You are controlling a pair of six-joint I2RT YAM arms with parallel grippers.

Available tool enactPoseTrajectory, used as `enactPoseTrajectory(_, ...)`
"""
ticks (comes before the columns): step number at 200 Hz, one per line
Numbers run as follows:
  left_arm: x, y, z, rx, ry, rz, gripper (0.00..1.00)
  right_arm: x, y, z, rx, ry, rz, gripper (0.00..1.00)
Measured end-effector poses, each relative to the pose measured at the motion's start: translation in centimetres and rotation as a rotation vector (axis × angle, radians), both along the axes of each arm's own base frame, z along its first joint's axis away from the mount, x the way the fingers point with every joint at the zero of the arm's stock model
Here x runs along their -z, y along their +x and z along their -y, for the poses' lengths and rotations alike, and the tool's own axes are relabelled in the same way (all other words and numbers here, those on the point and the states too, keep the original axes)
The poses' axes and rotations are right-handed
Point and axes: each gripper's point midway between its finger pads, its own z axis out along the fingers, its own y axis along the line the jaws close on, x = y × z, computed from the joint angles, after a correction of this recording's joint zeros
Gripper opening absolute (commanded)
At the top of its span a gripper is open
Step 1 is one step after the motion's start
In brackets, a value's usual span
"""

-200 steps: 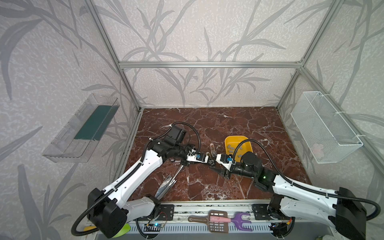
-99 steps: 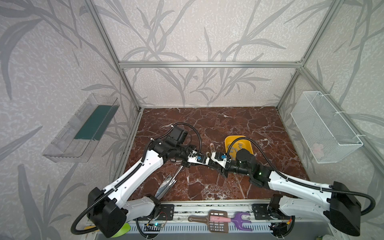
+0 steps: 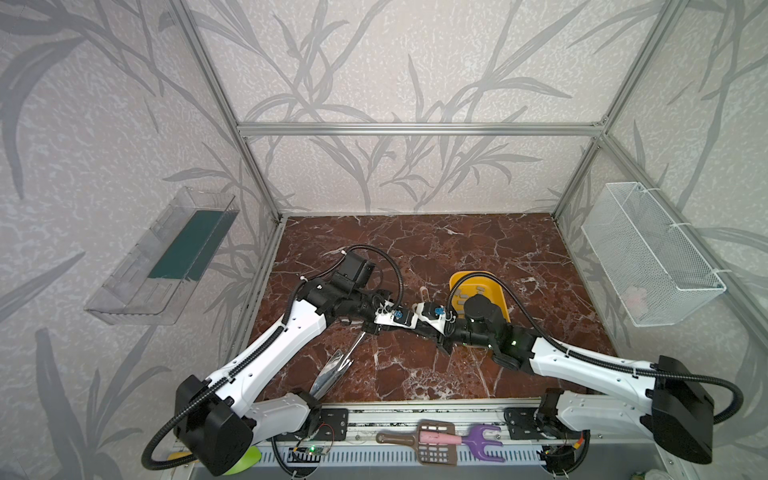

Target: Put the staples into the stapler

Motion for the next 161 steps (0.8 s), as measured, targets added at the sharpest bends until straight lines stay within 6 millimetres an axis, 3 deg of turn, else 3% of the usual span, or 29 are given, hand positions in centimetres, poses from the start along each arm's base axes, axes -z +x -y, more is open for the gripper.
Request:
enactPoseTrajectory(63, -0.9, -0.5, 0.3, 0.02, -0.04, 0.003, 0.0, 1.0, 0.1, -0.1, 0.012, -0.033, -0.011, 0.26)
enactPoseTrajectory(103, -1.1, -0.7, 0.4, 0.028, -0.052, -0.004, 0.0, 1.5, 0.2, -0.2, 0.019, -0.054, -0.012, 0.31)
enactPoseTrajectory(161, -1.6, -0.3, 0.0, 0.013, -0.075, -0.003, 0.0, 1.3, 0.6, -0.2, 0.039, -0.102, 0.006, 0.33)
